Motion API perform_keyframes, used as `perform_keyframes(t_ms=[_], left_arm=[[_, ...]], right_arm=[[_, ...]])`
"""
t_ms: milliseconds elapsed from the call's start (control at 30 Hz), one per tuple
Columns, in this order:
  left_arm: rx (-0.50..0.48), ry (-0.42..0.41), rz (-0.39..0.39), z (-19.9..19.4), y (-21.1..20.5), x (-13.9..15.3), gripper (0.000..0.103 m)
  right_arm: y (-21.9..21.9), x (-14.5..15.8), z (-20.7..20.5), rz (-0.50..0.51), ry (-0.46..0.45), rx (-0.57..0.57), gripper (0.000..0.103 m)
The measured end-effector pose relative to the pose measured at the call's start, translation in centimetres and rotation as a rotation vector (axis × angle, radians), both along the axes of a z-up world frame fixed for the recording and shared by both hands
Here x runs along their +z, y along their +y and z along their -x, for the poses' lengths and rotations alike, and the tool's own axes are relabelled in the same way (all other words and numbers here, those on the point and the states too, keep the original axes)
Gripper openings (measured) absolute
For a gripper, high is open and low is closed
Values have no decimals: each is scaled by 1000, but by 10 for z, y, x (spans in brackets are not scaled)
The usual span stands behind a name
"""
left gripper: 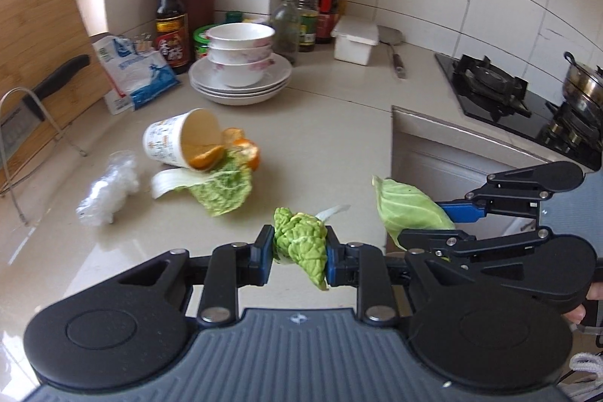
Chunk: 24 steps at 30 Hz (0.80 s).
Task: Collect trash
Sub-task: 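Carry both cabbage leaves over the white bin with both tools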
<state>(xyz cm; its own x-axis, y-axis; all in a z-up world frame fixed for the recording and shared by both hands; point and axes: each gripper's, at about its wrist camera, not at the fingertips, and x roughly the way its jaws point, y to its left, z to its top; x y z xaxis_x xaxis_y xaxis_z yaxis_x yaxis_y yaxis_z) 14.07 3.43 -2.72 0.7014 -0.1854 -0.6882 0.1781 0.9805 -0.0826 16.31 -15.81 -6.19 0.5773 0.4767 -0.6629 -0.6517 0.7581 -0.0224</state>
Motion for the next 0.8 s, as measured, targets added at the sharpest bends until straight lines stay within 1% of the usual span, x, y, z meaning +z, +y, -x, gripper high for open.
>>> perform_keyframes(t_ms=[167,300,433,533,600,667,700,733,767,800], left_arm=[[-127,3,13,-14,-45,-5,24],[-201,14,20,-23,-75,-13,24],[-248,29,19,-33,-101,-21,24],[-268,39,12,-39,-116,-26,24],[-276,44,6,-43,-124,-29,24],[-283,48,3,-47,-131,-32,24],[-285,50,1,-50,-134,-33,24],[-290,51,-2,-52,-137,-34,24],[-295,54,-5,-54,-140,-36,24],[-299,56,-8,-56,-143,-37,24]], right_arm=[[-46,-13,5,23,24,-132,31],[-81,-33,0,44,64,-228,31],[-107,-60,-11,69,113,-294,32],[-123,-80,-19,85,145,-323,33],[-129,-90,-25,99,150,-335,39],[-134,-97,-29,112,148,-346,49],[-136,-100,-32,114,154,-347,50],[-138,-102,-34,114,159,-352,53],[-140,-102,-36,113,159,-359,62],[-142,-102,-37,107,155,-362,68]])
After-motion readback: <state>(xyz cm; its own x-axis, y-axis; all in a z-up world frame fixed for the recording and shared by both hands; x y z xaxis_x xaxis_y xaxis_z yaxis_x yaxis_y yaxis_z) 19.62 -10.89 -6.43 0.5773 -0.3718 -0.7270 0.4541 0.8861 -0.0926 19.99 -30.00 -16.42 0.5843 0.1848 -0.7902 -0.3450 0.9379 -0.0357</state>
